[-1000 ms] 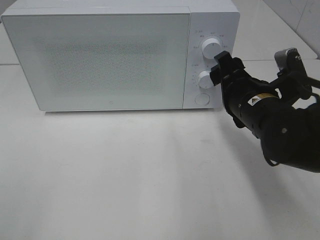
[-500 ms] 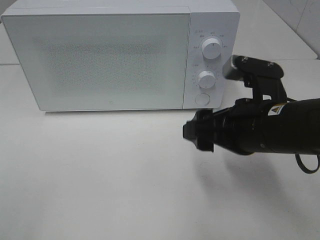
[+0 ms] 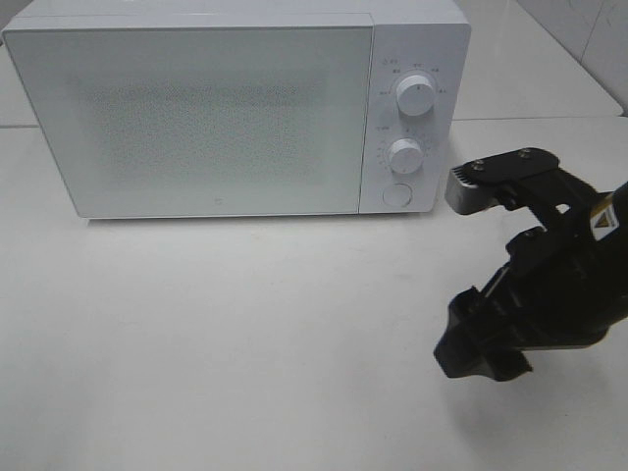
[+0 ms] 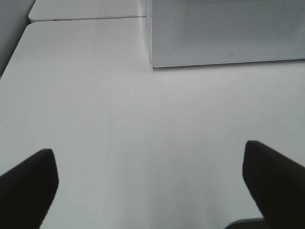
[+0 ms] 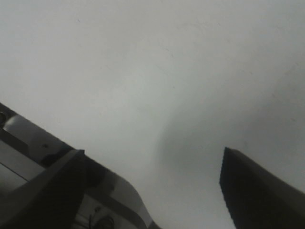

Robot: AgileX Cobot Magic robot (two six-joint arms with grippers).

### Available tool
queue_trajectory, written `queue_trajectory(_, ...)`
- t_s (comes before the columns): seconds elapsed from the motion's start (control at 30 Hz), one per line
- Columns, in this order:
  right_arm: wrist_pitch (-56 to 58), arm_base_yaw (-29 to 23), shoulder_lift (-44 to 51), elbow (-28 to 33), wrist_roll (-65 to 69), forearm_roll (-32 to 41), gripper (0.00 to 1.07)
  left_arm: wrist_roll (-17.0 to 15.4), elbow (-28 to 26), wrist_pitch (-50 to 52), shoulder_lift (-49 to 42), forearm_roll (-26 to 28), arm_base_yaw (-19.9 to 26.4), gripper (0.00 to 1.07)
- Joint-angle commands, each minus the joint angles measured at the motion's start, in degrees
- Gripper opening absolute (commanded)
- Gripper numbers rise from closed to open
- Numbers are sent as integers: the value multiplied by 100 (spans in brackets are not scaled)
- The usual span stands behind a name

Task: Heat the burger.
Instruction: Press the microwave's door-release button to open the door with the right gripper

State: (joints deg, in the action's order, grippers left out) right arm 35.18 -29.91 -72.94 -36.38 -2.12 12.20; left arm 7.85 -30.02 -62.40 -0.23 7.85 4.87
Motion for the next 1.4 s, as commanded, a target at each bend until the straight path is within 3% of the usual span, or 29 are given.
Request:
queue_trajectory(0.03,1037,46,401,-218,527,-710,75,-34,17,74,-103,57,-29,98)
queue_trajectory(0.33,2699,46,2223,-292,533,-865,75,-34,17,74,-103,57,-29,98)
queue_trajectory(0.63,3168,57,4360,-275,447,-991,75,-34,17,74,-103,57,-29,98)
queue_trajectory(0.73,3209,304,5031,-275,453,-1066,75,-34,17,74,-103,57,-29,98)
queue_trajectory(0.8,3209,745,5638,-275,447,-1272,75,-34,17,74,-103,57,-29,98)
queue_trajectory(1.27,2693,1387,7454,-229,516,-2040,75,-34,17,74,-103,57,-29,98)
queue_trajectory(1.4,2653,1387,7494,34,516,-2097,75,-34,17,74,-103,57,-29,98)
